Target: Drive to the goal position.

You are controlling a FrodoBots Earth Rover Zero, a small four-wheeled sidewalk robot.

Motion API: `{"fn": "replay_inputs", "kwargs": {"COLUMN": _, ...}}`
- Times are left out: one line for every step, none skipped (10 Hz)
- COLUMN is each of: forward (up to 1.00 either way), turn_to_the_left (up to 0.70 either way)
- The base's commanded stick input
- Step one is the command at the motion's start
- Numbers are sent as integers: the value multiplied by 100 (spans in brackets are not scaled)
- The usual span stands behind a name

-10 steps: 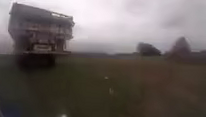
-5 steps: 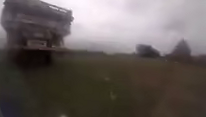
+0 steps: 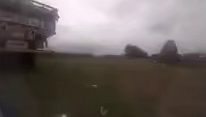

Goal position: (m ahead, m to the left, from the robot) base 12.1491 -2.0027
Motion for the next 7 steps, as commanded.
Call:
{"fn": "replay_inputs", "kwargs": {"forward": 70, "turn_to_the_left": 0}}
{"fn": "replay_inputs", "kwargs": {"forward": 70, "turn_to_the_left": 0}}
{"fn": "replay_inputs", "kwargs": {"forward": 70, "turn_to_the_left": 0}}
{"fn": "replay_inputs", "kwargs": {"forward": 70, "turn_to_the_left": 0}}
{"fn": "replay_inputs", "kwargs": {"forward": 70, "turn_to_the_left": 0}}
{"fn": "replay_inputs", "kwargs": {"forward": 70, "turn_to_the_left": 0}}
{"fn": "replay_inputs", "kwargs": {"forward": 70, "turn_to_the_left": 0}}
